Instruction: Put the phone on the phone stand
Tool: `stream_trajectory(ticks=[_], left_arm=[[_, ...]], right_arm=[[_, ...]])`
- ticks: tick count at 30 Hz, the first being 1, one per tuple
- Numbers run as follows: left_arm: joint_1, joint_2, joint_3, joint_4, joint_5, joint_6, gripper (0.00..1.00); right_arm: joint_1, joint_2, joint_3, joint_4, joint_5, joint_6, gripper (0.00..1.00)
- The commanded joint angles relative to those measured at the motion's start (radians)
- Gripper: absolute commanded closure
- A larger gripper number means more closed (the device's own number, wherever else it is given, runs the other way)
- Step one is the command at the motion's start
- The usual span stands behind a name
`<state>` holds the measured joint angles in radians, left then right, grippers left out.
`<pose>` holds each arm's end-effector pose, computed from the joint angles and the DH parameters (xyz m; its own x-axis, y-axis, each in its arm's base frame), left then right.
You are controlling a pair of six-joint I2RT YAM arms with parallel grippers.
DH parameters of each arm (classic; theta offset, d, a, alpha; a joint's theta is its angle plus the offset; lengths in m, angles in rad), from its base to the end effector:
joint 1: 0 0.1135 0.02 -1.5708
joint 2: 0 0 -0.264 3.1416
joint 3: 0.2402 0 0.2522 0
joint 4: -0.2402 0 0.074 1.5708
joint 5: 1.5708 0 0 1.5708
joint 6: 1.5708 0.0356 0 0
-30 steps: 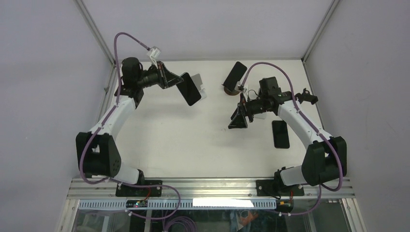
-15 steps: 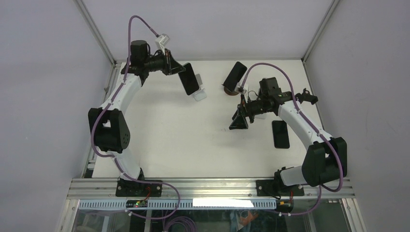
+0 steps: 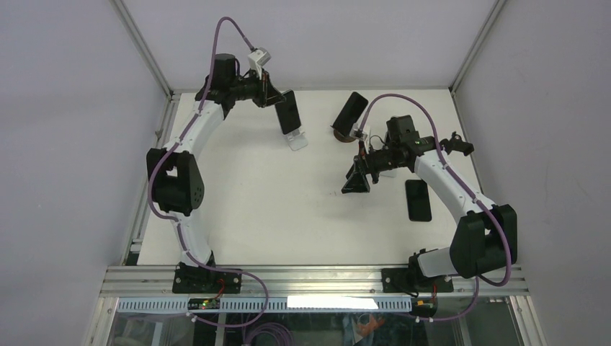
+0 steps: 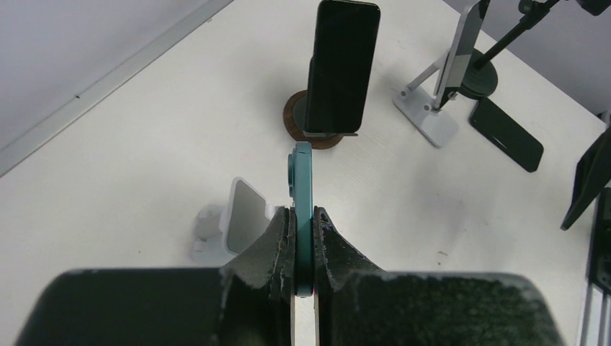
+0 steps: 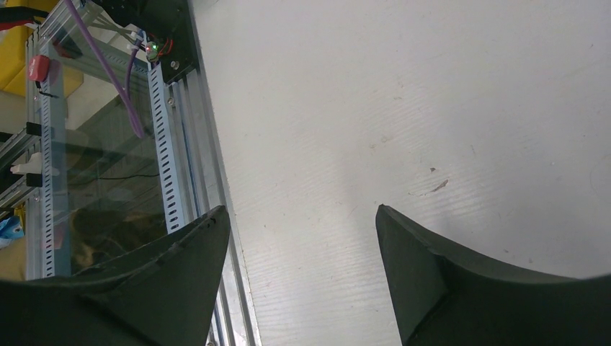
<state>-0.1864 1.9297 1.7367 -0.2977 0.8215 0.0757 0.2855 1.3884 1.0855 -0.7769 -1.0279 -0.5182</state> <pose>0.4387 -0.1093 0.3263 -0.4042 0.1287 -0.9056 0.7937 0.5415 -0.2773 0.2480 0.1046 0.2758 -0.4711 -0.4050 -0.7836 -0.8820 0.2088 0.4224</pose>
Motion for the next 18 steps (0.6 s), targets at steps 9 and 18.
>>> stream_trajectory(ticks=[9, 18], left_arm=[[-0.017, 0.076, 0.139, 0.028, -0.026, 0.091, 1.0], [-0.028, 0.121, 0.167, 0.022, -0.045, 0.092, 1.0]], right_arm=[[0.0, -0.017, 0.019, -0.002, 0.0, -0.022, 0.23], [0.001, -0.005, 0.021, -0.007, -0.002, -0.025, 0.23]])
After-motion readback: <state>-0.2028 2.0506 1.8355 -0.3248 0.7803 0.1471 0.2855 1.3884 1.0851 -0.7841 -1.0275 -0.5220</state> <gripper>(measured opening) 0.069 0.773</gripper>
